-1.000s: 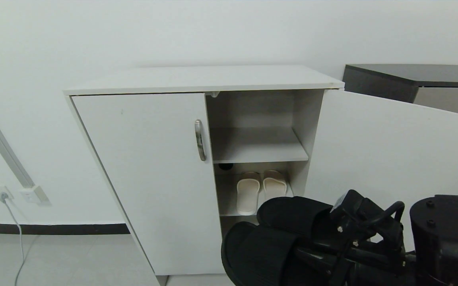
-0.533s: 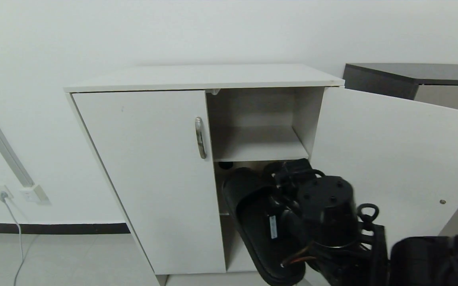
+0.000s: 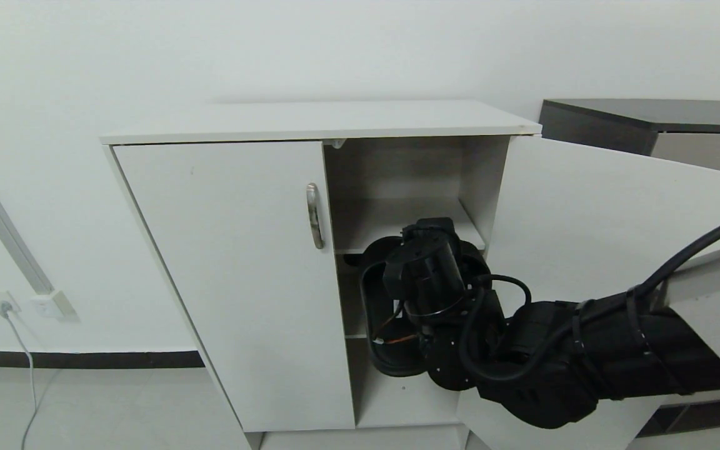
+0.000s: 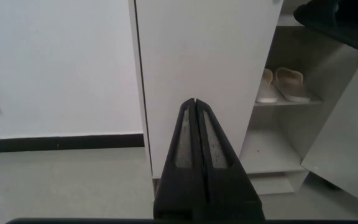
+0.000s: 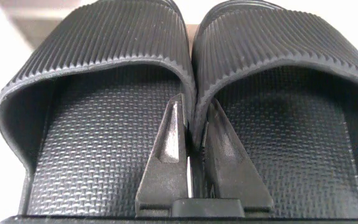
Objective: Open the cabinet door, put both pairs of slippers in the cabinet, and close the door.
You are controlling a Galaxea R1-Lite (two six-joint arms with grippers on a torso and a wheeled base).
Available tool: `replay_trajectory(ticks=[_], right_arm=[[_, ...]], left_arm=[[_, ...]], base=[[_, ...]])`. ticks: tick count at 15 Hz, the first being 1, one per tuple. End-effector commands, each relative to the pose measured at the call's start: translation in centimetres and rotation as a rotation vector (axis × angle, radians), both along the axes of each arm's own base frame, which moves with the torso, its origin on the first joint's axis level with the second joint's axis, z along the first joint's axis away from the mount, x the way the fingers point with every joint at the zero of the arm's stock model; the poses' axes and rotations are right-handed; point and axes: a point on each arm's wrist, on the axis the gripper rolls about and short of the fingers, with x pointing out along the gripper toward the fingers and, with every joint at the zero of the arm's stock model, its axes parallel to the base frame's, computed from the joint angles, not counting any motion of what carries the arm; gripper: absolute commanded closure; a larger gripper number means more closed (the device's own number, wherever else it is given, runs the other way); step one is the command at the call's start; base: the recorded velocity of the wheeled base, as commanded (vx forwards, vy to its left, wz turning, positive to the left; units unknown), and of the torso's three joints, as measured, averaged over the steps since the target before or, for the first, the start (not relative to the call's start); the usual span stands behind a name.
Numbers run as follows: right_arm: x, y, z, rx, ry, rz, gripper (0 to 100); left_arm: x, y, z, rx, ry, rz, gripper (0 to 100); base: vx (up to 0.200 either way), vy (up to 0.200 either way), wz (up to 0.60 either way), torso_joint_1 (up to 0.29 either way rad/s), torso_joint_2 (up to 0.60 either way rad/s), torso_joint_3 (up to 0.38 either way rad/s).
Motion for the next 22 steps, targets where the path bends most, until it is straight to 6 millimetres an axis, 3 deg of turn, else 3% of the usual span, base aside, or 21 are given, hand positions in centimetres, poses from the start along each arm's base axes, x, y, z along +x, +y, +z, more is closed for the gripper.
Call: replay_trajectory(ticks=[1, 6, 18, 22], right_arm=[[0.6, -0.2, 0.3, -0.004, -0.009, -0.011, 100], [1.0, -0.2, 0.1, -0.008, -0.007, -0.015, 100], [1.0, -0.4, 0.0, -0.012, -0.003, -0.017, 100], [2.6, -0.4, 0.1, -0.02, -0.008, -0.014, 100]], left_arm=[[0.0, 0.0, 0.0, -0.001, 0.001, 0.002, 100], [0.0, 0.0, 0.0, -0.002, 0.001, 0.0, 100], [0.0, 0.0, 0.0, -0.001, 0.001, 0.0, 100], [0.0, 0.0, 0.0, -0.002, 0.001, 0.0, 100]], base=[[0.0, 0.0, 0.0, 0.0, 0.0, 0.0], [0.0, 0.0, 0.0, 0.0, 0.0, 0.0], [0.2, 0.0, 0.0, 0.0, 0.0, 0.002], [0.0, 0.0, 0.0, 0.0, 0.0, 0.0]])
